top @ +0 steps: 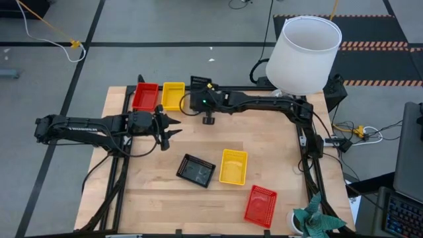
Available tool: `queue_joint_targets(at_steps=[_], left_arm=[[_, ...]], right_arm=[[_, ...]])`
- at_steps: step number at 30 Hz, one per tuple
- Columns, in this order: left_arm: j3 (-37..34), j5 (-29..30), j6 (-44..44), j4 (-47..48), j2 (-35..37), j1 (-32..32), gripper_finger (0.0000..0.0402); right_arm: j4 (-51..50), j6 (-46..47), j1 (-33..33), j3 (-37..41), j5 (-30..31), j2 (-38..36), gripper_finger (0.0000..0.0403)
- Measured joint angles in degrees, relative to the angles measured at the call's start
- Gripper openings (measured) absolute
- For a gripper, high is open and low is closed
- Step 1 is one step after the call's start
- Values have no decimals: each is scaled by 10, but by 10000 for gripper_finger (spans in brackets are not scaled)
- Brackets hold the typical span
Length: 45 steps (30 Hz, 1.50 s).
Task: Stack baskets by color
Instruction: Stack the top right black bin on top of the top left black bin
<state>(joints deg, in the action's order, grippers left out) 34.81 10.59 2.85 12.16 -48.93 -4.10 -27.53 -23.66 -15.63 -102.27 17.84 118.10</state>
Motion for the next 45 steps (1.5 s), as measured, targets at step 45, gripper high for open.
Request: queue_joint_targets(at_steps=[45], left_arm=[[0,0,-1,-3,0,0,161]], right_arm=[[132,5,-8,109,-1,-1,20]])
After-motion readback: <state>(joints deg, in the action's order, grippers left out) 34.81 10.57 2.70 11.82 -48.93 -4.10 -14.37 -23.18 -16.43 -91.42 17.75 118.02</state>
